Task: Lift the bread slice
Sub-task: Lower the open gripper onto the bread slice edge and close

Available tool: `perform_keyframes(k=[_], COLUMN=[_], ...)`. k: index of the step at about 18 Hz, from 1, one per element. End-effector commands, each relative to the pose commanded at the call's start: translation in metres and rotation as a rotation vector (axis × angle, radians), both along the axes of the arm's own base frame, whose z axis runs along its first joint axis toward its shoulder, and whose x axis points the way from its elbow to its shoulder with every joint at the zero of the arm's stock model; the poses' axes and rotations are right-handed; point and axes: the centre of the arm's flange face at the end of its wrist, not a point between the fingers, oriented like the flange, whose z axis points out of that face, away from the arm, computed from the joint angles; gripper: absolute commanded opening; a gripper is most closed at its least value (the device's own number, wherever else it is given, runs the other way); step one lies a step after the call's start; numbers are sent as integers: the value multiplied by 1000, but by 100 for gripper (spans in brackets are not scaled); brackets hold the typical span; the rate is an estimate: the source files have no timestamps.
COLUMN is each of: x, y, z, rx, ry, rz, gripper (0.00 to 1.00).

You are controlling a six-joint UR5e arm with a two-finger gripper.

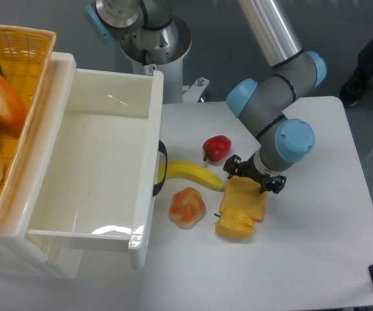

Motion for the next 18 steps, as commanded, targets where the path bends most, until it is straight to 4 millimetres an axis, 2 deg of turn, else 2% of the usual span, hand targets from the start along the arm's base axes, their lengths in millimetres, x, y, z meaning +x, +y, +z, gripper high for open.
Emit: perform_keyframes(k=[4,18], x=[-6,-14], y=[1,0], z=[11,19], rx=[10,18], ry=[21,39], rz=[2,9], gripper=[100,100])
